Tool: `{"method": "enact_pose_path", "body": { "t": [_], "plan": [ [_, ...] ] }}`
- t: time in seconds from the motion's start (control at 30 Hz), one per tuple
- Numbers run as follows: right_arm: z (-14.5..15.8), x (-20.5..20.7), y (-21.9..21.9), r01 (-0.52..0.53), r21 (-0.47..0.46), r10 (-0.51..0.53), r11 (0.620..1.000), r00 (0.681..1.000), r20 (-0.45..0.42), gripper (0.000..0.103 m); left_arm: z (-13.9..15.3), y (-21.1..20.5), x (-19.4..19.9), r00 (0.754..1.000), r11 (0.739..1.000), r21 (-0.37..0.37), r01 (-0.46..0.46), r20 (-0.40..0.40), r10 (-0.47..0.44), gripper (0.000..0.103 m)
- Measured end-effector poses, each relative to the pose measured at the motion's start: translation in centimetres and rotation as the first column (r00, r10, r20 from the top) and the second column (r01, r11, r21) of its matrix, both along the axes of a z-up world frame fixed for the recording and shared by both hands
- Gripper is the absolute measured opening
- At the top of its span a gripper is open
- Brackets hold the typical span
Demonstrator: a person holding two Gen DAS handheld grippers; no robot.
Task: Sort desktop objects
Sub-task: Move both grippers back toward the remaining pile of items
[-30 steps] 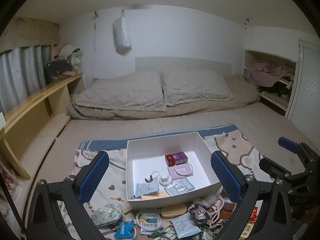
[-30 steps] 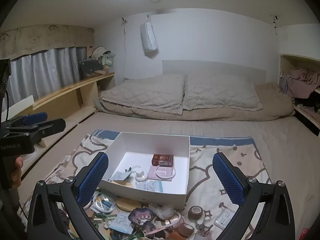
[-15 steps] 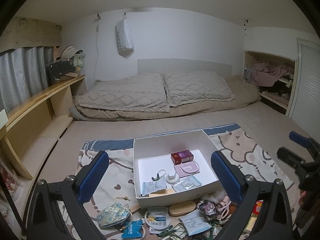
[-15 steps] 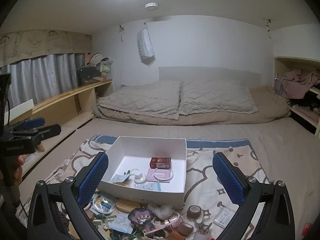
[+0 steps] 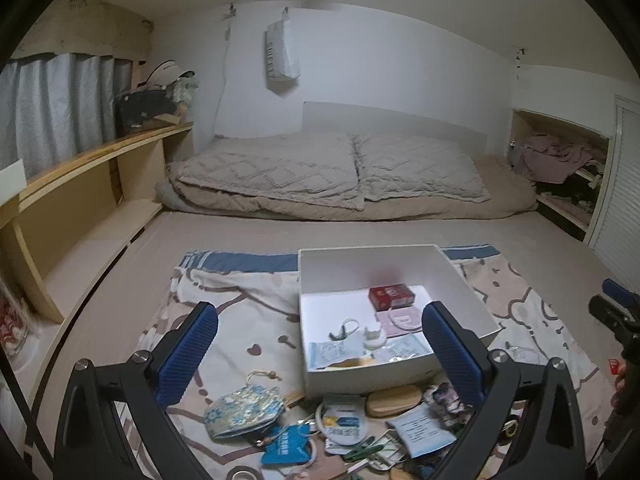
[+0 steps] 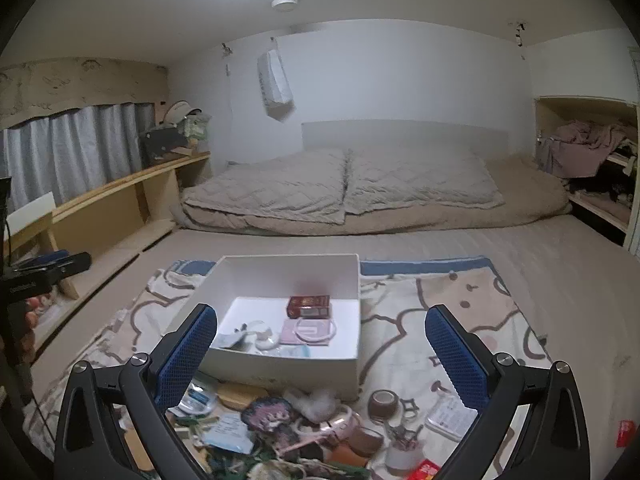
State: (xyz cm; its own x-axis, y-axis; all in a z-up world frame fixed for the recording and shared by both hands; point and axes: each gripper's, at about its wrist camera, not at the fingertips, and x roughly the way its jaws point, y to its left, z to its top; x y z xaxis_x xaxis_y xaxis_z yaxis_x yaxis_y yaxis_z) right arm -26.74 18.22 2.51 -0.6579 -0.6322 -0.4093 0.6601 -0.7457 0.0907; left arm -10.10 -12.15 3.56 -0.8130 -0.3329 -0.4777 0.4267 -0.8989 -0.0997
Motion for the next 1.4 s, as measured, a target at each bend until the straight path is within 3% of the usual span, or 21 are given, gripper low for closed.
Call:
{"method": "enact_pose_path", "body": {
  "t": [0.27,0.6,1.0,1.4],
  "plan": [
    [-1.9,-0.8,1.9,0.060,0.034,-0.061,0.998,0.998,0.026,0.103,-2.3,-1.0,1.6,0.999,1.000,0.013,-0.019,0.047,0.019,0.103],
    [-6.6,-1.6,4.1,0.136,0.124,-0.150,0.983,0.982,0.118,0.103,-6.6,-2.5,3.8,0.986,0.998,0.029,-0.051,0.162,0.046,0.103],
    [-11.5,0.0,3.9,0.077,0.235,-0.126,0.969,0.971,0.204,0.103,-9.9,-3.8,6.3,0.966,0.998,0.046,-0.044,0.256,0.030,0.103],
    [-17.0,2.8,5.4,0.007,0.408,-0.146,0.913,0.939,0.311,0.103,-10.1,-4.1,7.4,0.968,0.997,0.078,0.004,0.250,-0.023,0.103]
  ]
}}
